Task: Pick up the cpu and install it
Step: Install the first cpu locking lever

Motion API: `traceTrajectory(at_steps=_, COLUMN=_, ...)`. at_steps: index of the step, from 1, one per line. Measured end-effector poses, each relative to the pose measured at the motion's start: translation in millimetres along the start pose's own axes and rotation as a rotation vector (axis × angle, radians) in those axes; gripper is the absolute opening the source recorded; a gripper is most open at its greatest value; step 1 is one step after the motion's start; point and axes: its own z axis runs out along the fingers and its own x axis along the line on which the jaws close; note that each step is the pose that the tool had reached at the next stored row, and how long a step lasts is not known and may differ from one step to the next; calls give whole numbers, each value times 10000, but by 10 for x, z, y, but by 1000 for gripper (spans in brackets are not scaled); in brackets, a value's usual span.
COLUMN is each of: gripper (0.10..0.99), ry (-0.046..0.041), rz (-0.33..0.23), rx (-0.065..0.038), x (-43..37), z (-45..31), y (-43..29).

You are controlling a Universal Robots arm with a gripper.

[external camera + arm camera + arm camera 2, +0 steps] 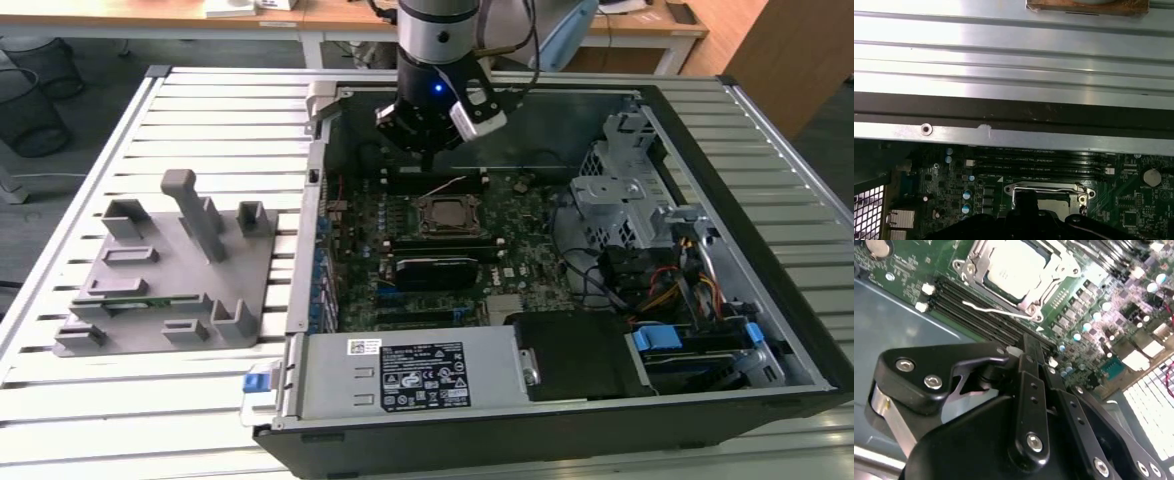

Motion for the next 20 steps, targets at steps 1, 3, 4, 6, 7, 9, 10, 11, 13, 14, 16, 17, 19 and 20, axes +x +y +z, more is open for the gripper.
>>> traceTrajectory(at_steps=1, gripper=106, ry=0, rz=0, rx=1, x=-12, z=9, y=-1)
traceTrajectory(at_steps=3, gripper=106, ry=0, rz=0, rx=0, x=-36, z=26, y=-4)
traceTrajectory(at_steps=4, gripper=106, ry=0, rz=1, rx=0, x=-47, z=34, y=-5)
traceTrajectory(at_steps=6, gripper=106, ry=0, rz=1, rx=0, x=-65, z=47, y=-7)
traceTrajectory(at_steps=7, gripper=106, ry=0, rz=0, rx=0, x=-73, z=54, y=-8)
traceTrajectory(at_steps=9, gripper=106, ry=0, rz=1, rx=-1, x=-85, z=67, y=-10)
traceTrajectory(at_steps=10, gripper=106, ry=0, rz=0, rx=0, x=-90, z=74, y=-13)
traceTrajectory(at_steps=11, gripper=106, ry=1, rz=1, rx=1, x=-94, z=78, y=-18)
traceTrajectory(at_steps=13, gripper=106, ry=-1, rz=0, rx=-1, x=-104, z=91, y=-25)
traceTrajectory(at_steps=14, gripper=106, ry=0, rz=0, rx=0, x=-109, z=97, y=-26)
traceTrajectory(at_steps=16, gripper=106, ry=0, rz=0, rx=1, x=-118, z=110, y=-28)
traceTrajectory(at_steps=17, gripper=106, ry=0, rz=1, rx=0, x=-124, z=118, y=-28)
traceTrajectory(at_steps=19, gripper=106, ry=0, rz=0, rx=0, x=-138, z=131, y=-30)
traceTrajectory(at_steps=20, gripper=106, ry=0, rz=0, rx=0, x=-143, z=137, y=-31)
